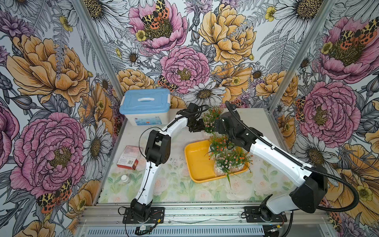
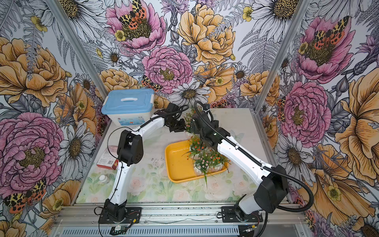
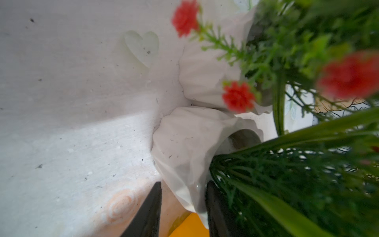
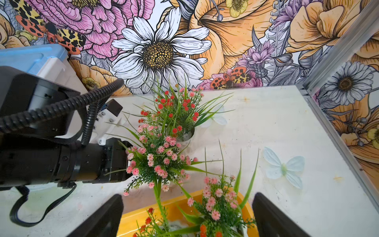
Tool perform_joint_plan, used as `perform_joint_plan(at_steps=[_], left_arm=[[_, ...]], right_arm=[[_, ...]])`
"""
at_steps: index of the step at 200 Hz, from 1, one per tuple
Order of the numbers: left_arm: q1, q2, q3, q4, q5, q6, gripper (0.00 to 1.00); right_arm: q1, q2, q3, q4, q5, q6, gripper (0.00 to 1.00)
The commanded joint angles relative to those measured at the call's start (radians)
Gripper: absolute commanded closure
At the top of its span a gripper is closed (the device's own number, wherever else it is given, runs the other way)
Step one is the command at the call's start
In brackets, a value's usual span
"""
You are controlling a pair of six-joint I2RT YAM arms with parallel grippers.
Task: Put the potted gypsophila into the storage box
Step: Pick up the baby's breath potted plant from the center of the board.
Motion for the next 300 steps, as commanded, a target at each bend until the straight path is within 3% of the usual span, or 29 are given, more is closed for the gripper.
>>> perform_joint_plan(at_steps=[1,56,121,141,167,194,249,300], left_arm=[[-0.016,0.011,0.026,-0.028,-0.028,0.039,0.62],[-0.054,0.037,0.042,-0.065,-0.147,0.069,0.62],[-0.095,0.091,0.138,-0.201,-0.416,0.149,0.84],[-0.094,0.094,0.135,-0.202,-0.420,0.156,0.88],[-0.095,0.100,0.135,-0.203,-0.402,0.159,1.00],[-0.089,0.084,0.133,-0.203,-0.380,0.147,1.00],[-0.026,-0.127,0.041,-0.196,-0.419,0.110,1.00],[0.008,-0.427,-0.225,-0.137,-0.433,0.066,1.00]], right_arm=[[0.003,-0.063,-0.038,0.012,0.031,0.032,0.02],[0.005,-0.137,-0.111,0.011,0.049,0.061,0.02],[0.006,-0.178,-0.142,0.010,0.054,0.051,0.03],[0.005,-0.190,-0.152,0.010,0.055,0.047,0.03],[0.005,-0.210,-0.169,0.009,0.059,0.047,0.03],[0.005,-0.234,-0.184,0.010,0.060,0.050,0.03],[0.005,-0.297,-0.233,0.003,0.050,0.051,0.03],[0.005,-0.315,-0.246,0.003,0.030,0.022,0.02]])
